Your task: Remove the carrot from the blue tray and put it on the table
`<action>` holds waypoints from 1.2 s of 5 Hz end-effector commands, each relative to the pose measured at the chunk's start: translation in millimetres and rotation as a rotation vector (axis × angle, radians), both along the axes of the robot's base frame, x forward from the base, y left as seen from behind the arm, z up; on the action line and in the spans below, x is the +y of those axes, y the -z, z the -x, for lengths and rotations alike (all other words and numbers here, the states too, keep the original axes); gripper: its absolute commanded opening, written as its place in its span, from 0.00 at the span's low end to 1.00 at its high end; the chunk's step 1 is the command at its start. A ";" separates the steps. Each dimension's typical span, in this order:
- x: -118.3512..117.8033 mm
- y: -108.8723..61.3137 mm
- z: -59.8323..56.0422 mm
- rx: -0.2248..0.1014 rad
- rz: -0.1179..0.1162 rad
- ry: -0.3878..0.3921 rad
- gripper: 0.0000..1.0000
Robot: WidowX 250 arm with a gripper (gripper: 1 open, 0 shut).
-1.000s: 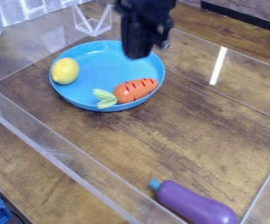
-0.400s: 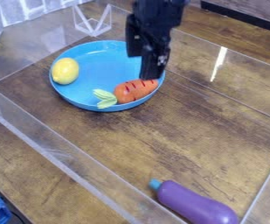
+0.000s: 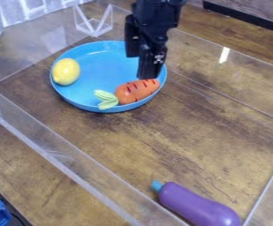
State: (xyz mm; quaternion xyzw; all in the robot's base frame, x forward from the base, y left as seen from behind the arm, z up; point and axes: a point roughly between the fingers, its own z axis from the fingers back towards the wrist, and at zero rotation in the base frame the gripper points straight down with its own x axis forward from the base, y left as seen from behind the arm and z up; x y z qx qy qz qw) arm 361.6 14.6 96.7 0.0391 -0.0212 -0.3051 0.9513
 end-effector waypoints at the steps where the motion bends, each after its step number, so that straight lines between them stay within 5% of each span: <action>1: 14.8 -4.8 -2.2 -0.057 -0.001 -0.022 1.00; 2: 27.7 10.5 5.0 -0.055 -0.003 -0.025 1.00; 6: 36.2 35.8 -6.3 -0.068 -0.005 -0.072 1.00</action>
